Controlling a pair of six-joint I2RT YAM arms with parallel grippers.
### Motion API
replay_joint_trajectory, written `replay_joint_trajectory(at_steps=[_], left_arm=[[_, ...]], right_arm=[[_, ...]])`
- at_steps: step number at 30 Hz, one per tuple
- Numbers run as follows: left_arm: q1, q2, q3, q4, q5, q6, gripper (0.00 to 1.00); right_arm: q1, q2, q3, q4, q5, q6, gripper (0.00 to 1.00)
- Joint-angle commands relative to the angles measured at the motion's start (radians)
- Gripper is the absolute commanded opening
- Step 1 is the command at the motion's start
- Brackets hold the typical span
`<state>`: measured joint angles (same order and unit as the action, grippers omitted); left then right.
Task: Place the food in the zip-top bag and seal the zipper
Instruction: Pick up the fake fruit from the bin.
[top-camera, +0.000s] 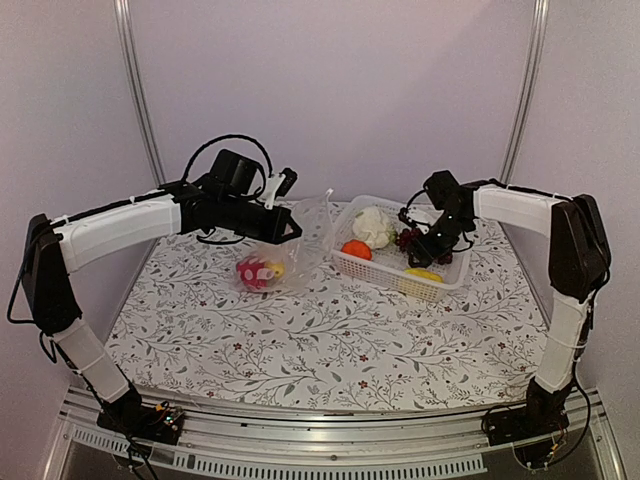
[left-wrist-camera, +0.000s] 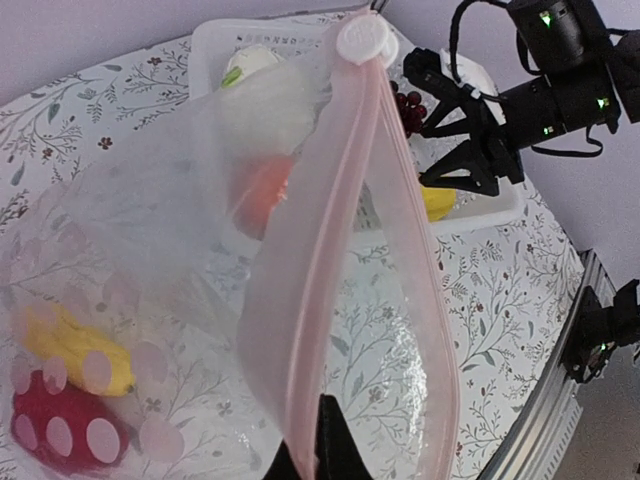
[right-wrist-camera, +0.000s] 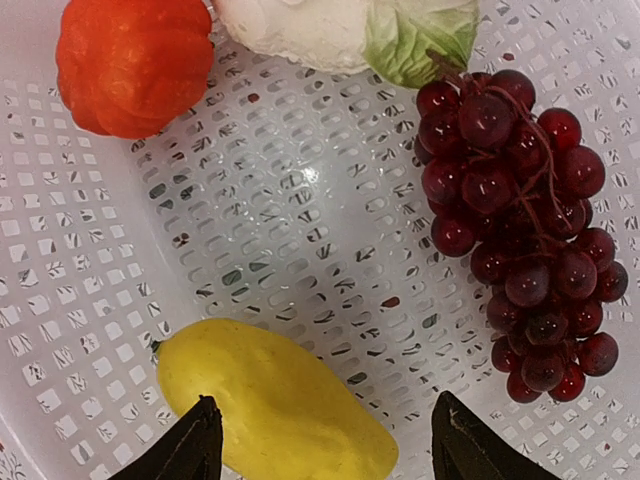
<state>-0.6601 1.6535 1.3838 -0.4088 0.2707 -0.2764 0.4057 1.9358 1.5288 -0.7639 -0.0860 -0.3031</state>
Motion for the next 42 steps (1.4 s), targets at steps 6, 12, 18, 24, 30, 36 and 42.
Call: replay_joint_trajectory(at_steps=[6, 12, 18, 24, 30, 36, 42], left_arm=[[-0.003, -0.008, 0.004, -0.011, -0.022, 0.019, 0.03], [-0.003, -0.012, 0.005, -0.013, -0.021, 0.021, 0.03], [-0.003, -0.012, 0.006, -0.014, -0.012, 0.02, 0.03], [-0.003, -0.024, 0.006, -0.015, -0.013, 0.022, 0.04], [-0.003, -0.022, 0.006, -0.015, -0.009, 0.021, 0.04], [-0.003, -0.02, 0.007, -0.015, -0.013, 0.023, 0.04], [-0.003, -0.013, 0.009, -0.015, -0.022, 0.026, 0.04]], right_arm=[[-0.043, 0.071, 0.049, -0.129, -0.121, -0.045, 0.7], [-0.042, 0.064, 0.008, -0.098, -0.204, -0.161, 0.7], [-0.041, 0.04, 0.008, -0.09, -0.233, -0.216, 0.7], [-0.042, 0.122, 0.039, -0.105, -0.17, -0.189, 0.7], [-0.041, 0.186, 0.088, -0.135, -0.093, -0.095, 0.64], [-0.042, 0.178, 0.101, -0.136, -0.098, -0.073, 0.42], [-0.042, 0.066, 0.12, -0.106, -0.168, -0.079, 0.36]])
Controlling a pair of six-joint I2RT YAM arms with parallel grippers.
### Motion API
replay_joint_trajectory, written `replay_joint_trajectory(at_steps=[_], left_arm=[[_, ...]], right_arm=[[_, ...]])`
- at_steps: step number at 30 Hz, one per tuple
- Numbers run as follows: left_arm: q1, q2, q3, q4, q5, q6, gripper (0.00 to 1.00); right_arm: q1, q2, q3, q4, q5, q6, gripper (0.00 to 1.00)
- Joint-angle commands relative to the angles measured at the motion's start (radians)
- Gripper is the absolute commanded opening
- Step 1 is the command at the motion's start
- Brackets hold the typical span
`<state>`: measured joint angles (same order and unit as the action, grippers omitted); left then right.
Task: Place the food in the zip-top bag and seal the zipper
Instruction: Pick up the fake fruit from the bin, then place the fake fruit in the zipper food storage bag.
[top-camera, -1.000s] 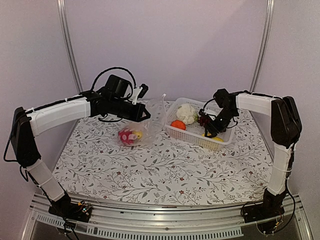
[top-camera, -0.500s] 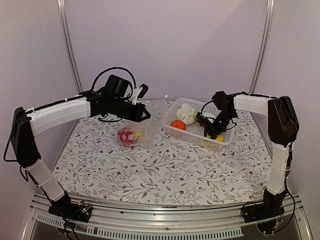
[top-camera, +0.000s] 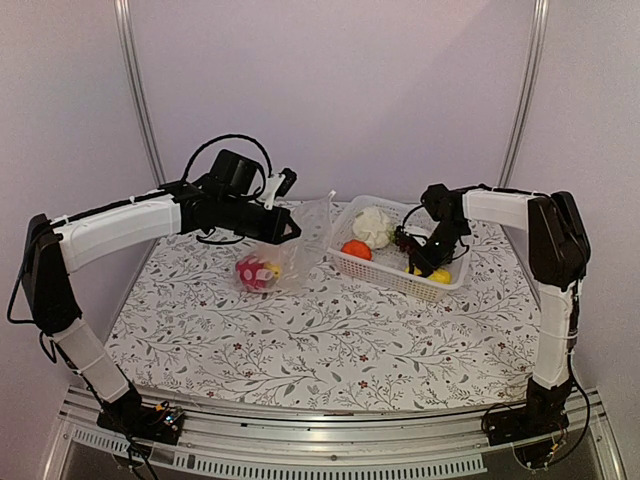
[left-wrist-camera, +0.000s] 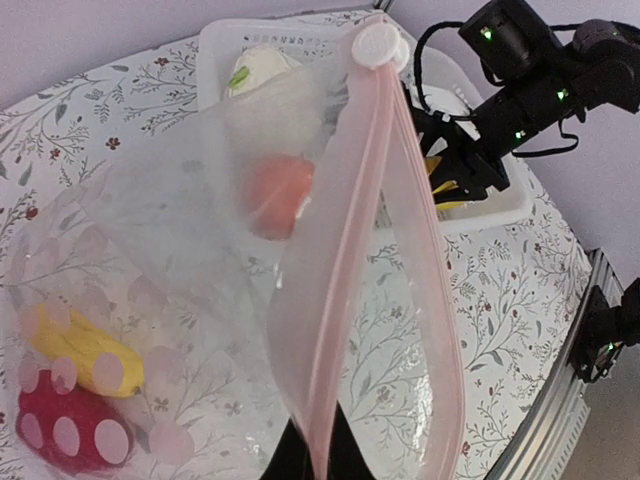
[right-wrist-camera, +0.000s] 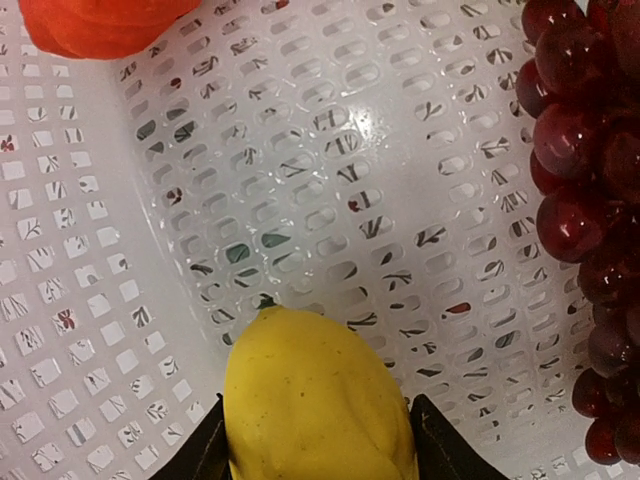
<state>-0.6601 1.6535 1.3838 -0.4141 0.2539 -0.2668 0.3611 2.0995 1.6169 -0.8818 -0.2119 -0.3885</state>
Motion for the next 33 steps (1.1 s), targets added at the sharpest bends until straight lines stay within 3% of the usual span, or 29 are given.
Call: replay_joint_trajectory(at_steps=[1, 11, 20, 33], left_arm=[[-0.003, -0.011, 0.012, -0.01, -0.005, 0.017, 0.03], [-0.052, -0.056, 0.109, -0.052, 0.009, -0.061, 0.03], [-0.145, -0.046, 0.177, -0.016, 0.025, -0.222, 0.02], [-0.166, 0.058, 0.249, 0.204, 0.13, -0.425, 0.0]], right_arm=[[0.003, -0.126, 0.033, 0.021, -0.06, 0.006, 0.35], [0.003, -0.387, 0.018, 0.159, -0.308, 0.019, 0.27], [0.025, -0.544, 0.021, 0.351, -0.657, 0.103, 0.26], [0.075, -0.622, 0.016, 0.706, -0.942, 0.427, 0.26]])
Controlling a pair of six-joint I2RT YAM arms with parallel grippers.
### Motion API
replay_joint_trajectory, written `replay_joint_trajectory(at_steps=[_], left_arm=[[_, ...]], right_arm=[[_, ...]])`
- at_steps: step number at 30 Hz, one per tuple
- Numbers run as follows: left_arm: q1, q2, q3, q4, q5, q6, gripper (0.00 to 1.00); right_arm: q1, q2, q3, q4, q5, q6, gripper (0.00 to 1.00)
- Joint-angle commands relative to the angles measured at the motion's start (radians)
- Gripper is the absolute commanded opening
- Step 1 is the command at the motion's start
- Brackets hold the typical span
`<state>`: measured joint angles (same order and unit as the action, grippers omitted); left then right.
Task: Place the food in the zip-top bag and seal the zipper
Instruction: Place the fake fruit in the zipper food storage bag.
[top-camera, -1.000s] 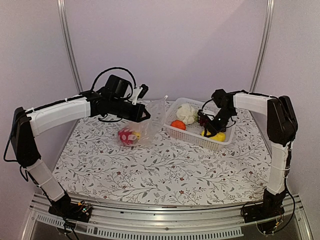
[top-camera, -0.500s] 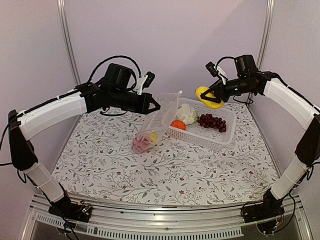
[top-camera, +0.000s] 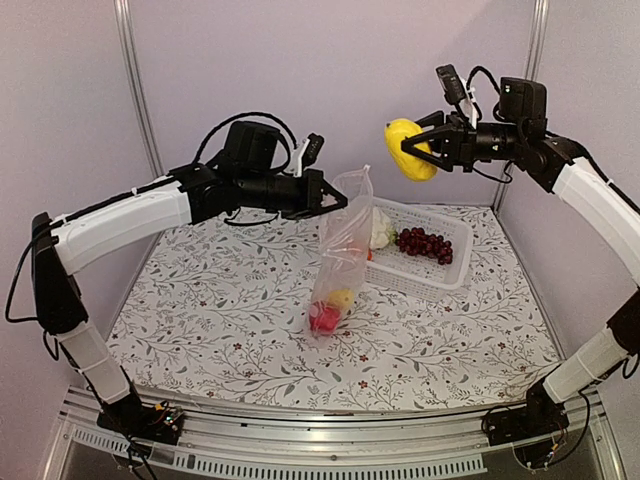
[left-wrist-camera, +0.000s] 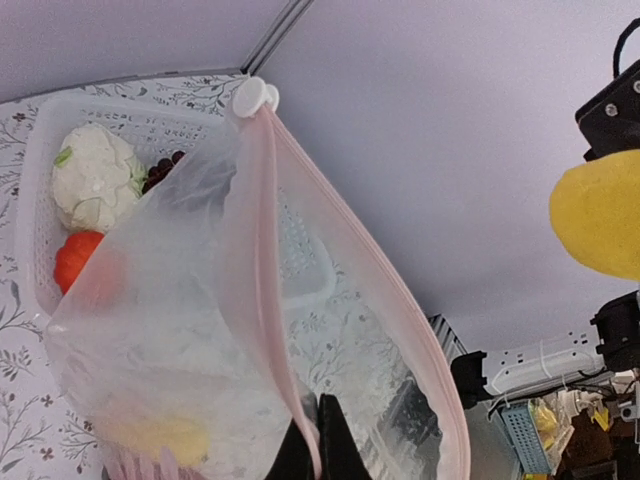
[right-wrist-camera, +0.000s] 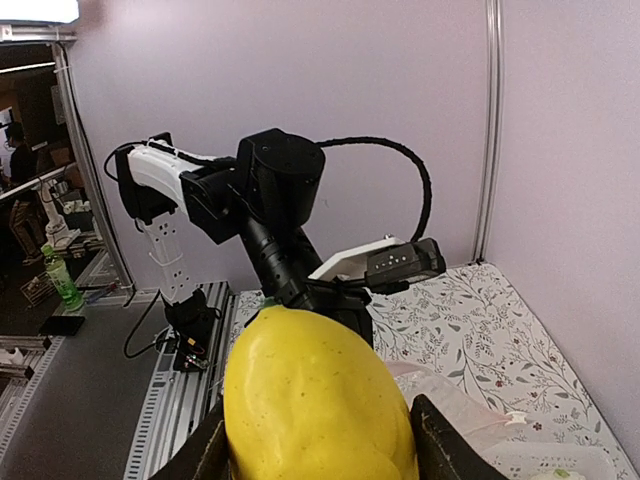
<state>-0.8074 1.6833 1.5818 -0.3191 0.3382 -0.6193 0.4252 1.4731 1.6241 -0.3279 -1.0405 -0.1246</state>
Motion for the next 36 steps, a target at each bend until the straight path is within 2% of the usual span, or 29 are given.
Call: replay_joint_trajectory(at_steps=[1, 5, 8, 14, 20, 34, 36], left_arm=[[-0.02, 0.036, 0.059, 0.122, 0.049, -0.081, 0.0], [-0.029, 0.058, 0.066, 0.162, 0.057, -0.111, 0.0], [-0.04, 0.075, 0.066, 0.18, 0.063, -0.123, 0.0], [-0.057, 0.086, 0.06, 0.193, 0.062, -0.128, 0.0], [-0.061, 0.043, 0.025, 0.198, 0.044, -0.123, 0.0], [-0.061, -0.031, -0.071, 0.228, 0.002, -0.11, 0.0], [-0.061, -0.034, -0.081, 0.231, -0.002, -0.109, 0.0]], right_arm=[[0.016, 0.014, 0.007, 0.182, -0.124, 0.191, 0.26], [0.029, 0.041, -0.013, 0.349, -0.15, 0.344, 0.26], [0.053, 0.074, -0.009, 0.407, -0.148, 0.404, 0.26], [0.119, 0.148, 0.022, 0.462, -0.122, 0.41, 0.26], [0.126, 0.212, 0.008, 0.494, -0.11, 0.399, 0.28], [0.126, 0.221, -0.122, 0.562, -0.079, 0.372, 0.34], [0.126, 0.223, -0.132, 0.564, -0.072, 0.375, 0.38]])
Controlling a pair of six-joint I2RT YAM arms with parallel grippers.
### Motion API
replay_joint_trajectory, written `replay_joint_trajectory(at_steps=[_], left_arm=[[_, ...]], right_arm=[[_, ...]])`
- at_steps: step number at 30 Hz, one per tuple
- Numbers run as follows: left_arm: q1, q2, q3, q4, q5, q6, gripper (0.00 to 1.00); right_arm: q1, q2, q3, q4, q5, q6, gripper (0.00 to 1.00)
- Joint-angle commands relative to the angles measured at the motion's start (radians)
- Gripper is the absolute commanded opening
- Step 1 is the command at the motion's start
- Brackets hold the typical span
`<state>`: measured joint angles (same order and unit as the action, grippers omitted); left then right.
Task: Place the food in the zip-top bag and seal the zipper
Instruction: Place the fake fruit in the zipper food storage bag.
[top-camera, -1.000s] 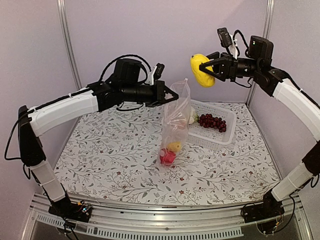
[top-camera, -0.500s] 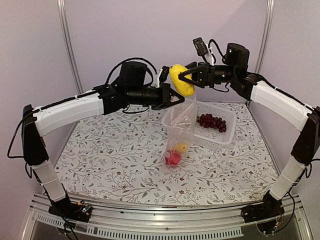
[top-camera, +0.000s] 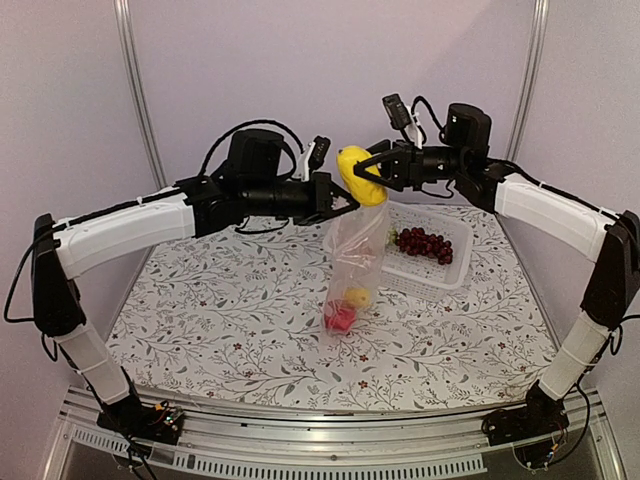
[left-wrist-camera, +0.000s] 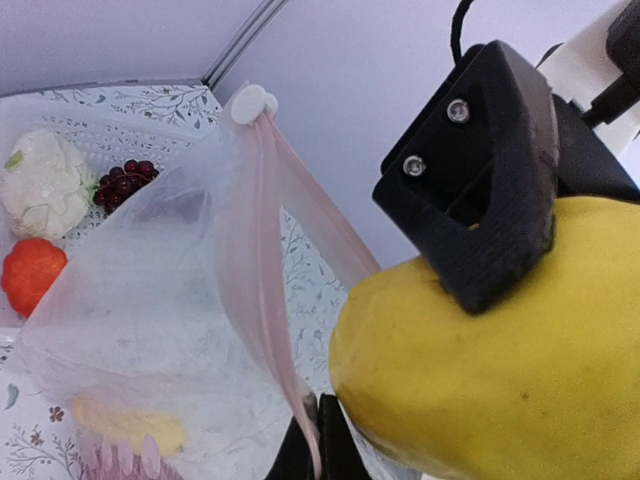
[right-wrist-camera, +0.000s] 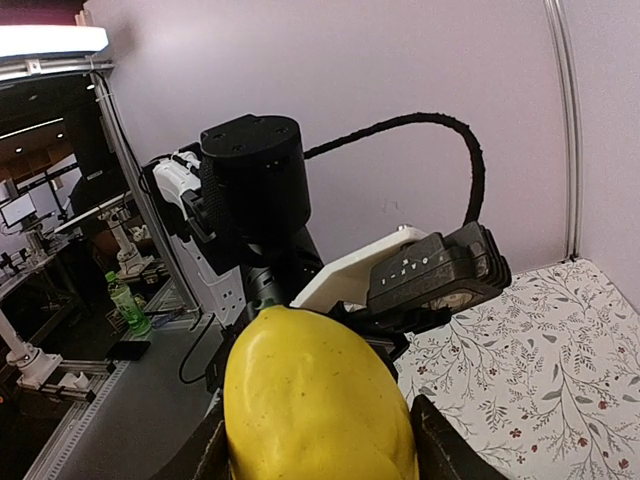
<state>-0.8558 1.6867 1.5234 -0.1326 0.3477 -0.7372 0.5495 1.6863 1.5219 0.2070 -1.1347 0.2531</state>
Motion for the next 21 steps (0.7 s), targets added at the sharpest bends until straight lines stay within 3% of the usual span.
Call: replay_joint_trajectory(at_steps=[1, 3, 10, 15, 21], left_arm=[[-0.012, -0.04, -0.026, 0.048, -0.012, 0.008, 0.0], [-0.012, -0.044, -0.034, 0.051, -0.017, 0.008, 0.0], [-0.011, -0.065, -0.064, 0.054, -0.04, 0.018, 0.0], [-0.009, -0.071, -0.075, 0.058, -0.048, 0.02, 0.0], [-0.005, -0.071, -0.081, 0.042, -0.055, 0.032, 0.0]], right_arm=[[0.001, 0.01, -0.033, 0.028, 0.028, -0.004, 0.41], [-0.001, 0.006, -0.045, 0.025, 0.037, -0.012, 0.5], [-0.027, -0.025, -0.085, 0.017, 0.071, -0.033, 0.62], [-0.029, -0.022, -0.085, 0.011, 0.073, -0.036, 0.68], [-0.031, -0.037, -0.074, -0.009, 0.093, -0.057, 0.68]])
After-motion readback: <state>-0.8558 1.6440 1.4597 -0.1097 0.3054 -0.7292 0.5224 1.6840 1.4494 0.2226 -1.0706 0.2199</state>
